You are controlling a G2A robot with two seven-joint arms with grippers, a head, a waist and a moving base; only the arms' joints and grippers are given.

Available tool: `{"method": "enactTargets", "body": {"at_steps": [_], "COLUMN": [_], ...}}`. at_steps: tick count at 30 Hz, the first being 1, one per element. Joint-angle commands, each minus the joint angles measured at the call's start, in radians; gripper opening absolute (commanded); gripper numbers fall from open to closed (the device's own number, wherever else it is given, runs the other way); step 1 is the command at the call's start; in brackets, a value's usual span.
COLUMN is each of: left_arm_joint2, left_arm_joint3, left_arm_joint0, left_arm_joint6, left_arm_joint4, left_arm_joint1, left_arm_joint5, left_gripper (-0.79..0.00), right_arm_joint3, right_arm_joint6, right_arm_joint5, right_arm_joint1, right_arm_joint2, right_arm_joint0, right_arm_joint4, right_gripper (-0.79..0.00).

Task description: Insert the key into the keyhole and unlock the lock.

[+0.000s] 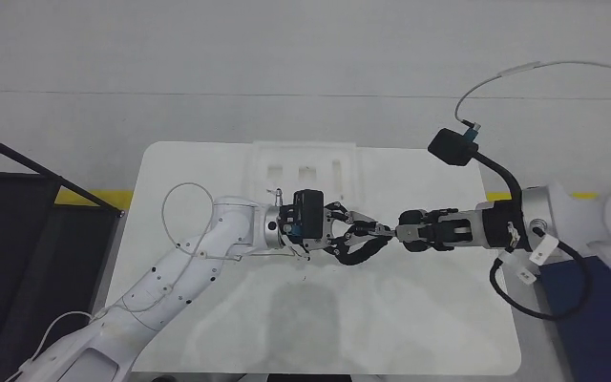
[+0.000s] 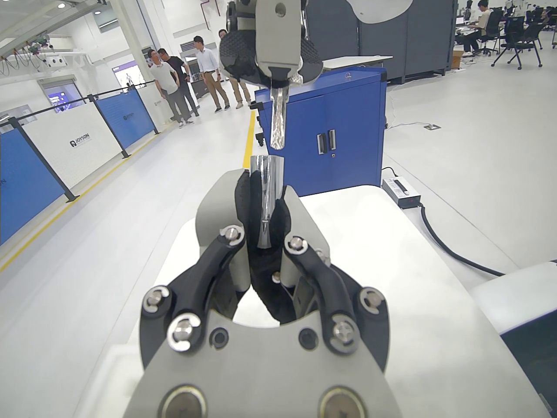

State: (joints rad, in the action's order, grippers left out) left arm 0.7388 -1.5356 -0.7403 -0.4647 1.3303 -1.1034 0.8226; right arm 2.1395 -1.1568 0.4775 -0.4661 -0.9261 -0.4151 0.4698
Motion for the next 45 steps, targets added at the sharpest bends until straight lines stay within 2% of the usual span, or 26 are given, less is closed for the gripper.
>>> {"method": "enactTargets", "body": {"at_steps": [1,16,20,29,45], "left_arm_joint2": [0.003,0.024,0.027,0.041,0.053], "left_arm_joint3": [0.001,0.005,0.002,-0.001,-0.004], "left_arm_joint0": [-0.003,-0.024,-0.03,-0.04,-0.048], "left_arm_joint6": [0.0,0.007,0.012,0.026,0.036], "left_arm_joint4": [0.002,0.017,0.021,0.028,0.043], "left_arm_joint1": [-0.002,-0.014,-0.018,-0.023,-0.036], "left_arm_joint5": [0.002,0.01,0.011,0.016,0.029], "left_gripper": [-0.785,-0.785,-0.785,-0.785,-0.785], "right_arm_joint3": [0.001,0.002,0.0,-0.004,-0.016], "right_arm_joint6": [-0.008,-0.01,0.039,-0.02,-0.015], "right_arm_joint5": [0.0,0.011,-0.006,-0.02,-0.013], "right_arm_joint1": [0.002,0.007,0.009,0.013,0.003], "right_arm_joint2": [-0.008,-0.022,-0.026,-0.041,-0.047], "right_arm_joint0": [-0.003,-0.014,-0.046,-0.061,-0.077], "right_arm_joint4": [-0.006,-0.015,-0.014,-0.042,-0.031], "right_gripper": [-0.785,-0.785,-0.785,-0.785,-0.785]}}
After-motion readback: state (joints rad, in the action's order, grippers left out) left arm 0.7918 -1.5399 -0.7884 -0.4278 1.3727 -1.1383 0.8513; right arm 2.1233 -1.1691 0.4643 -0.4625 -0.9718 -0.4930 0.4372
